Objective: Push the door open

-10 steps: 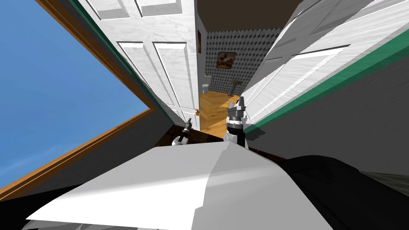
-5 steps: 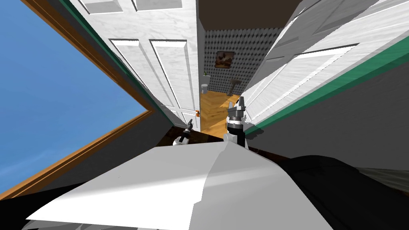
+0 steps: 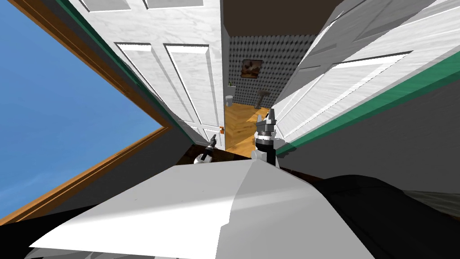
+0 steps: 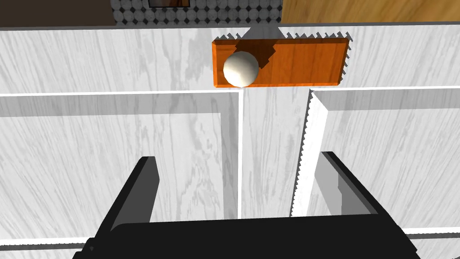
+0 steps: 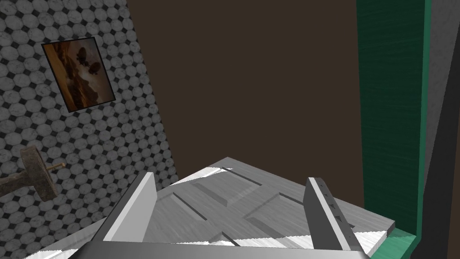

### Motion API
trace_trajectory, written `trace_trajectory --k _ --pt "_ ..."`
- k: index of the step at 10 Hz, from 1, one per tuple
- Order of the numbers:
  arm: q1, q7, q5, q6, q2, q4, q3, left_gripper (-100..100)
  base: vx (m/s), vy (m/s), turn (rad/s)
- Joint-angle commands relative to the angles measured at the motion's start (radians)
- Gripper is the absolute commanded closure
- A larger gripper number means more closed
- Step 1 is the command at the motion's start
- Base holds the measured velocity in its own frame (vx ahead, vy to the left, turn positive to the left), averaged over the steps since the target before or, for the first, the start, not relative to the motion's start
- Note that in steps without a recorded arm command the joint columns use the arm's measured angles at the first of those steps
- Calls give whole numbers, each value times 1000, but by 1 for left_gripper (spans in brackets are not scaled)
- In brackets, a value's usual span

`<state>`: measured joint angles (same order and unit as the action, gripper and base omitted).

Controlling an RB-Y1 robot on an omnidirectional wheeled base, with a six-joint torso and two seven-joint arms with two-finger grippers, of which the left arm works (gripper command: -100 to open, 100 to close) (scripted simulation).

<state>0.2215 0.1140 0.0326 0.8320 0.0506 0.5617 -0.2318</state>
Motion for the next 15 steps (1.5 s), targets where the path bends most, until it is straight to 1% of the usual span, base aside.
trace_trajectory --k 1,4,8,9,10,15 --pt "-5 -3 -1 -1 3 5 3 -100 201 -78 -22" --pt "-8 -9 -4 5 2 -1 10 -100 205 -75 -33" --pt "-11 -16 -8 12 -14 -7 18 -100 194 -52 -27" --pt "-10 -15 -7 11 -11 -8 17 -100 84 -18 10" --pt "-10 -15 -7 11 -11 -8 17 100 -21 1 -4" --pt "-10 -15 -7 11 -11 -8 17 100 -13 3 -3"
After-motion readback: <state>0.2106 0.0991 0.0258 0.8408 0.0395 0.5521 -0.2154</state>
